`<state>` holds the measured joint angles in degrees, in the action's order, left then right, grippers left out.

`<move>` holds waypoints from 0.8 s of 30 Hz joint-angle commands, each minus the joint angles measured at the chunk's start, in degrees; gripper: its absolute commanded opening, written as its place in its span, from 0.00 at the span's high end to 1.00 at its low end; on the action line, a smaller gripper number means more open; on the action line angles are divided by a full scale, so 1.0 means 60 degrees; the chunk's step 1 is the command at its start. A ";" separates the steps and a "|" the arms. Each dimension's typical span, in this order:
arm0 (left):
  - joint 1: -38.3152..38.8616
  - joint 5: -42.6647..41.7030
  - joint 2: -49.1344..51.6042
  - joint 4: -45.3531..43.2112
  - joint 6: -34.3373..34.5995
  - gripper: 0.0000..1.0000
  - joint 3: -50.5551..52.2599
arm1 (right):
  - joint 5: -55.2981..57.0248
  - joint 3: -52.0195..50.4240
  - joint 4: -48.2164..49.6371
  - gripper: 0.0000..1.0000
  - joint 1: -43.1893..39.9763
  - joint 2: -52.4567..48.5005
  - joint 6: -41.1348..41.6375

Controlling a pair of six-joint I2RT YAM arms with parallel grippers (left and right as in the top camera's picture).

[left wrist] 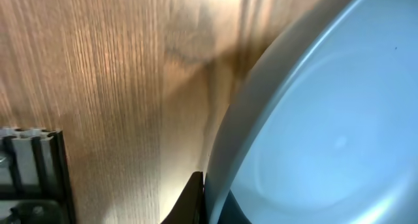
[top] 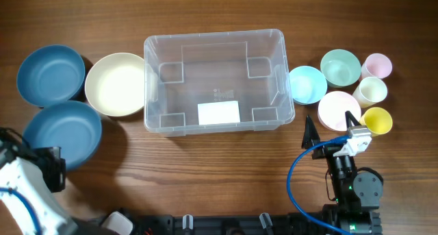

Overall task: Pack container
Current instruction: 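Lift the blue bowl with the left gripper and lower it into the container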

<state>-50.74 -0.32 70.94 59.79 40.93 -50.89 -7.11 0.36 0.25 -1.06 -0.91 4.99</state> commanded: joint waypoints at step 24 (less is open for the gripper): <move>0.4375 -0.5763 -0.4798 -0.2980 -0.2503 0.96 -0.0525 | -0.0007 -0.0011 0.0051 0.00 0.0022 0.0018 -0.0058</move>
<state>-30.44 -32.73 41.34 45.12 27.49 -52.69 -7.11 0.36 0.23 -1.06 -0.91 4.99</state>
